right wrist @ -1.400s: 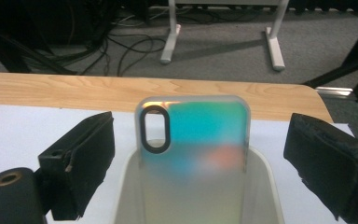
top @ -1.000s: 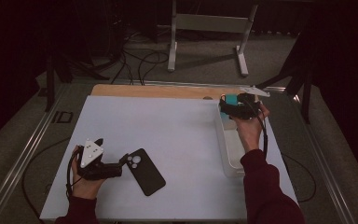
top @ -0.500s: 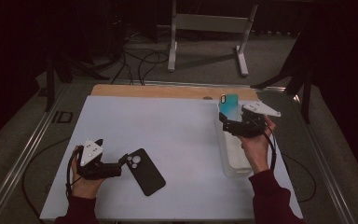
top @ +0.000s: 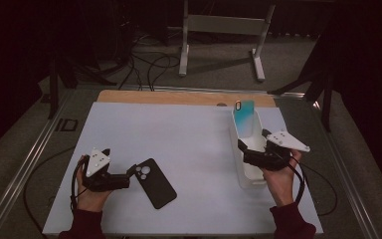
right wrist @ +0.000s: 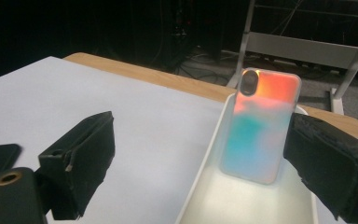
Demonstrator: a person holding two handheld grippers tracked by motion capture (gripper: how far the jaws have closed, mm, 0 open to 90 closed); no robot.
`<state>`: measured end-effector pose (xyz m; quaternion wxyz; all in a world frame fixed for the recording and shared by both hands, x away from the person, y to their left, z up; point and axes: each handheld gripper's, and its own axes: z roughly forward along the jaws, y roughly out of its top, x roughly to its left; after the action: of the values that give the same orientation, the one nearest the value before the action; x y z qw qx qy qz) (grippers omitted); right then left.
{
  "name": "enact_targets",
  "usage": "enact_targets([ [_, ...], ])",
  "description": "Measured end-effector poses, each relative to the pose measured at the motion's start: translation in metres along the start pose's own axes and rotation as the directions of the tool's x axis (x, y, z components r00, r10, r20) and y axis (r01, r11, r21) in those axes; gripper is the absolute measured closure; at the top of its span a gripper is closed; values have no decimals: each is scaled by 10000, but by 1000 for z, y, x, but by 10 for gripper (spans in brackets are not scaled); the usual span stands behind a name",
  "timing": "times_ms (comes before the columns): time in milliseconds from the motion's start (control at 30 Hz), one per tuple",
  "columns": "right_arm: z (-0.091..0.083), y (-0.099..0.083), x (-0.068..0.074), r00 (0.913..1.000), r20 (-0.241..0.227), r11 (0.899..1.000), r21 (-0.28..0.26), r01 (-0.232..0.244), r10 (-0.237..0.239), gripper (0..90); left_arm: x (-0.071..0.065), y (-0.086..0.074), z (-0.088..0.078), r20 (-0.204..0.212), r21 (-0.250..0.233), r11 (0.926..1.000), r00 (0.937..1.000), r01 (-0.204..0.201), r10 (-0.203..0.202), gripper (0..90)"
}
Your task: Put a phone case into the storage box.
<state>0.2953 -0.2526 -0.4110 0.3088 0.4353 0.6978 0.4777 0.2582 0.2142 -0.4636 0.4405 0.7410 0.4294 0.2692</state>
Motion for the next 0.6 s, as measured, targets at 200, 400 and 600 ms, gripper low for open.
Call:
enact_targets([
  [200, -13, -4, 12, 9989, -215, 9990, -173, 418, -421, 86, -2, 0, 1, 128, 61, 10000, 9999, 13, -14, 0],
  [400, -20, -9, 16, 9972, -103, 9972, -113, 741, -742, 90, -9, -1, 3, 628, 180, 9998, 9980, 25, -36, 11],
  [600, -28, -11, 14, 9967, 22, 9962, -307, 810, -810, 105, -20, -5, 8, 1218, 391, 9991, 9925, -138, 90, 59],
])
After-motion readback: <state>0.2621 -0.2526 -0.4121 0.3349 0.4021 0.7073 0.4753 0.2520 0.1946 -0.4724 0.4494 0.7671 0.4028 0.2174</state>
